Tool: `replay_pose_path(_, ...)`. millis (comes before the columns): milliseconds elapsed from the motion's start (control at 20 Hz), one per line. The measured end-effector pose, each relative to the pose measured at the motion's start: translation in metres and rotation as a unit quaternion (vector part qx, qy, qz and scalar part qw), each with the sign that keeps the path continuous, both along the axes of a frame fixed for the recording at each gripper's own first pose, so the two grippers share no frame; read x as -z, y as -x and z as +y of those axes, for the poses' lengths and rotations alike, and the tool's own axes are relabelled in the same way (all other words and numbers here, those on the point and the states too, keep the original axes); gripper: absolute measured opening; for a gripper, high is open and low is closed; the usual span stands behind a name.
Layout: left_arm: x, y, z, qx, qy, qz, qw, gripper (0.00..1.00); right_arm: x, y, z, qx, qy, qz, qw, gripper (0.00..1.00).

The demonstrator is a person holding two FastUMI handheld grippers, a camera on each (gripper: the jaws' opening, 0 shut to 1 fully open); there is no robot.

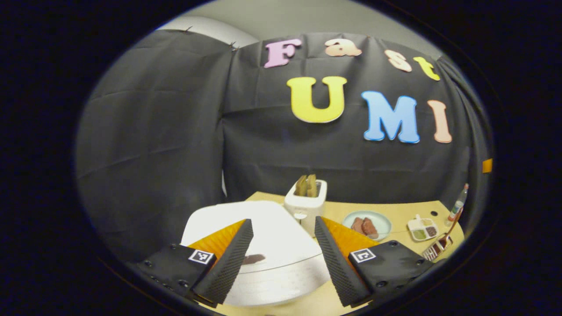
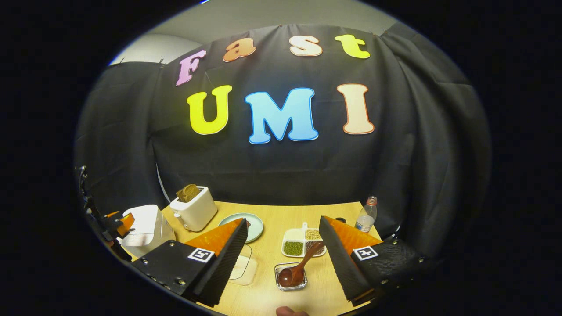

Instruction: Close the left gripper, press the button to open the rice cooker; take a wooden spoon from the chopstick holder with the right hand, scoop a spoonful of rice and pour it into the rice cooker, then put the wooden spoon back into the chopstick holder.

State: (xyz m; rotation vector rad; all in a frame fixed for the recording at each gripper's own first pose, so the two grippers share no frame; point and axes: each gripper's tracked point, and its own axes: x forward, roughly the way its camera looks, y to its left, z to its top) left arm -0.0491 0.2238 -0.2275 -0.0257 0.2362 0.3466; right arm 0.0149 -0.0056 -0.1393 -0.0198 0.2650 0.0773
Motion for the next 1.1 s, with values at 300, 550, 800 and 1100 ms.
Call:
replay_pose_path(300,-0.154,-0.041,-0.094,0.090,0.007,-0.106,0.990,0.97,-0.060,0.000,0.021,-0.006,-0.001,-0.069,0.998,0.99)
replay_pose_path(550,-0.244,-0.061,-0.135,0.115,0.035,-0.164,0.979,0.99,-0.125,0.006,0.033,0.002,-0.007,-0.113,0.994,0.99)
replay_pose_path(800,-0.258,-0.073,-0.172,0.161,0.043,-0.173,0.971,0.97,-0.159,0.009,0.022,0.034,-0.016,-0.148,0.988,0.98)
replay_pose_path(1100,-0.248,-0.084,-0.179,0.180,0.035,-0.151,0.971,0.97,-0.158,0.010,0.022,0.048,-0.017,-0.145,0.988,0.99)
